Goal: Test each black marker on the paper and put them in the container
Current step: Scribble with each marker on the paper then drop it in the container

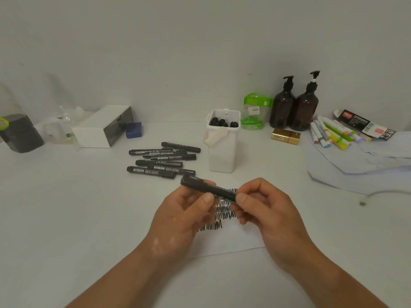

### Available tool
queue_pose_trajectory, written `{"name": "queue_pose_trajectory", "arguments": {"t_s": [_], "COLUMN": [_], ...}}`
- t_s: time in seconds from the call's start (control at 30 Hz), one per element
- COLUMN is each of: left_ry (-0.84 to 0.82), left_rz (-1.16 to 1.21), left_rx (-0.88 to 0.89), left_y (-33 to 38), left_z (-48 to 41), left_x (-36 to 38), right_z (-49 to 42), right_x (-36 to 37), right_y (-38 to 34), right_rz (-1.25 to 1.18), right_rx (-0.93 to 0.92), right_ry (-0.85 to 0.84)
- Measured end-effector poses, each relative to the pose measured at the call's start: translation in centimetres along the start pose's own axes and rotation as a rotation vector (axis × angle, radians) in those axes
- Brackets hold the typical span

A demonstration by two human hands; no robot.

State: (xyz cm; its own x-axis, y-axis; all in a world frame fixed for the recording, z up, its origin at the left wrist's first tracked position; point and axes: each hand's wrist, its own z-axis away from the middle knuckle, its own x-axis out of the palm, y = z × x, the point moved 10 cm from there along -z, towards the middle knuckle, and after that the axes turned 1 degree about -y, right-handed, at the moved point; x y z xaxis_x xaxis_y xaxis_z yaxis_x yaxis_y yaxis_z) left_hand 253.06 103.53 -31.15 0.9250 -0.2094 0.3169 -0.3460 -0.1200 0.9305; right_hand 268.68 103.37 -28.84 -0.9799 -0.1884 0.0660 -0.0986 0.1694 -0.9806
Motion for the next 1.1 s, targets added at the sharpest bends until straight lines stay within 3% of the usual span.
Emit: {"name": "queue_pose_trajectory", "arguments": {"t_s": [0.13, 0.2, 0.27, 0.37, 0.5, 0.6, 0.8, 0.9, 1.1], "left_ry": [-0.02, 0.005, 0.017, -0.046, -0.103, -0.025, 0.357, 0.406, 0.374], "left_rz": [-0.098, -0.224, -0.436, -0.639, -0.781, -0.718, -0.388, -0.378, -0.436], "left_rx": [0.017, 0.039, 0.108, 0.179, 0.193, 0.172, 0.126, 0.132, 0.17], "left_y": [0.4, 1.1, 2.1, 2.8, 2.5, 2.7, 2.9, 2.6, 2.5], "left_z": [0.1, 0.3, 0.5, 0.8, 0.9, 0.3, -0.8, -1.0, -1.3], "left_x": [0.3, -0.1, -0.3, 0.3, 0.7, -0.7, -7.8, -8.6, -8.1], "right_z": [0.6, 0.6, 0.5, 0.4, 0.3, -0.2, -0.5, -1.2, -7.6], "right_x": [2.0, 1.8, 0.8, 0.4, 0.5, -1.6, -9.3, -10.8, -6.5], "right_y": [0.3, -0.3, -1.1, -1.2, -0.8, -1.4, -3.8, -7.4, -18.1], "right_rz": [0.206, 0.313, 0.261, 0.105, 0.207, 0.194, 0.102, 0.245, 0.821], "right_rx": [-0.022, -0.077, -0.111, -0.081, -0.08, -0.114, -0.175, -0.262, -0.488], "right_ry": [-0.113, -0.07, -0.005, -0.063, -0.072, 0.045, 0.444, 0.578, 0.527]}}
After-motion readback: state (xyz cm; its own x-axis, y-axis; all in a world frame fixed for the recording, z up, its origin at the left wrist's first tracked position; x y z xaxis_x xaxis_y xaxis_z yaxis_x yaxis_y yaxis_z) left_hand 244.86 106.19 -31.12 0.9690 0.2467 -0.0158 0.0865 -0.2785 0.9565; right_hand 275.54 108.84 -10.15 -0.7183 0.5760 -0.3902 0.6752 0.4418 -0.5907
